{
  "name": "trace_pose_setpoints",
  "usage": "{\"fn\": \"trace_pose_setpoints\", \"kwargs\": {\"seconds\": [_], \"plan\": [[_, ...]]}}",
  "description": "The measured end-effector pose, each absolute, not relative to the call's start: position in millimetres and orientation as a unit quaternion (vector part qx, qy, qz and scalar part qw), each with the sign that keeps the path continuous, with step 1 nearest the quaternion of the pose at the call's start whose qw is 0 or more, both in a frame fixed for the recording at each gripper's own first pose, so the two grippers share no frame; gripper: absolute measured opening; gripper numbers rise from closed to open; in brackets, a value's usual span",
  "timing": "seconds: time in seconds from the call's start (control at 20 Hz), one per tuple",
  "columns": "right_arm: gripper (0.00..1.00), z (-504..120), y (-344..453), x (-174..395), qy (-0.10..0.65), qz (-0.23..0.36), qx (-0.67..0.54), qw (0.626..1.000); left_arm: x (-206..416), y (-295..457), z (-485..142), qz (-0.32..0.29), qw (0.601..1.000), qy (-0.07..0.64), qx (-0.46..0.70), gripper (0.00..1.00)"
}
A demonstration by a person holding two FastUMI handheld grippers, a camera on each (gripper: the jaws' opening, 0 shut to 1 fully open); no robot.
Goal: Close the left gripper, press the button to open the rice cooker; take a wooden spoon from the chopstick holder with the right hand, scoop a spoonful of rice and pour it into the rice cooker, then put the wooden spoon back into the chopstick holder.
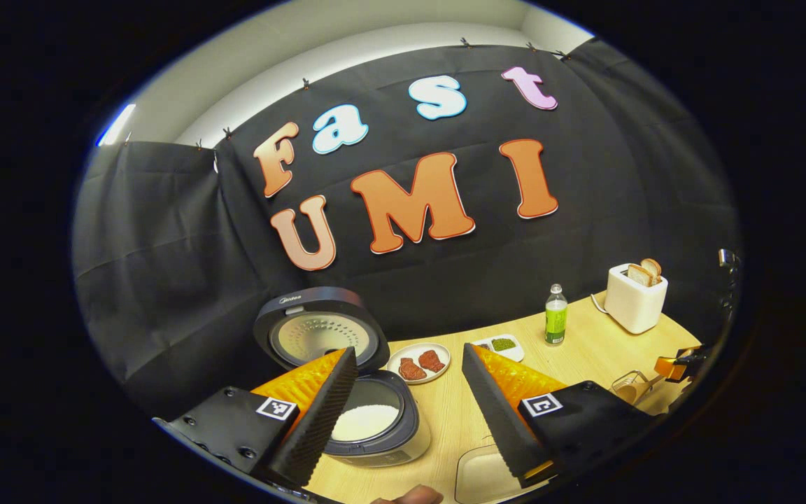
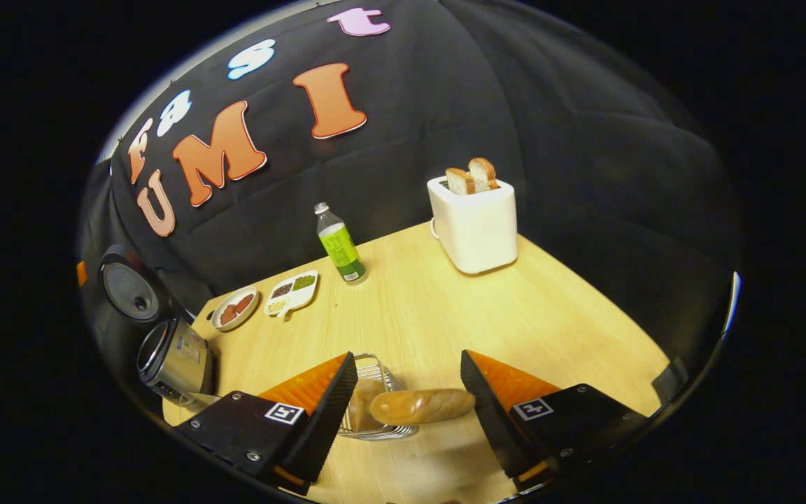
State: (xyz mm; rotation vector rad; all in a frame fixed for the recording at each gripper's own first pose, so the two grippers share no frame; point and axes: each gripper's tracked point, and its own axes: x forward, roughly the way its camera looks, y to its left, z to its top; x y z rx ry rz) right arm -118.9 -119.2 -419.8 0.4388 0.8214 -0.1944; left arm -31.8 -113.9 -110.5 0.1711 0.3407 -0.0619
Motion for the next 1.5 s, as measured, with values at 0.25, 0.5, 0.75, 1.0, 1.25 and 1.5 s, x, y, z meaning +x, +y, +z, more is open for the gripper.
{"fn": "trace_pose_setpoints", "kwargs": {"seconds": [0.25,0.5,0.75,1.0,1.25,1.5], "plan": [[0.75,-441.3,-107.4,-107.9,0.397,-0.114,0.256,0.874,-33.8,-119.7,-109.7,-0.037,0.981,0.167,0.092,0.96],[0.46,-454.2,-104.9,-98.7,0.397,-0.153,0.268,0.864,-34.0,-104.7,-108.0,-0.035,0.982,0.163,0.088,1.0],[0.17,-453.3,-100.9,-93.9,0.399,-0.18,0.284,0.853,-30.1,-87.8,-112.8,-0.032,0.981,0.168,0.087,1.0],[0.14,-428.8,-91.0,-86.2,0.395,-0.179,0.266,0.861,-28.6,-78.7,-114.4,-0.036,0.982,0.162,0.089,1.0],[0.13,-372.0,-94.9,-76.1,0.362,-0.166,0.249,0.883,-29.3,-59.5,-120.8,-0.028,0.984,0.162,0.067,1.0],[0.13,-310.5,-61.4,-76.3,0.335,-0.118,0.248,0.901,-27.8,-37.9,-132.2,-0.018,0.985,0.165,0.042,0.92]]}}
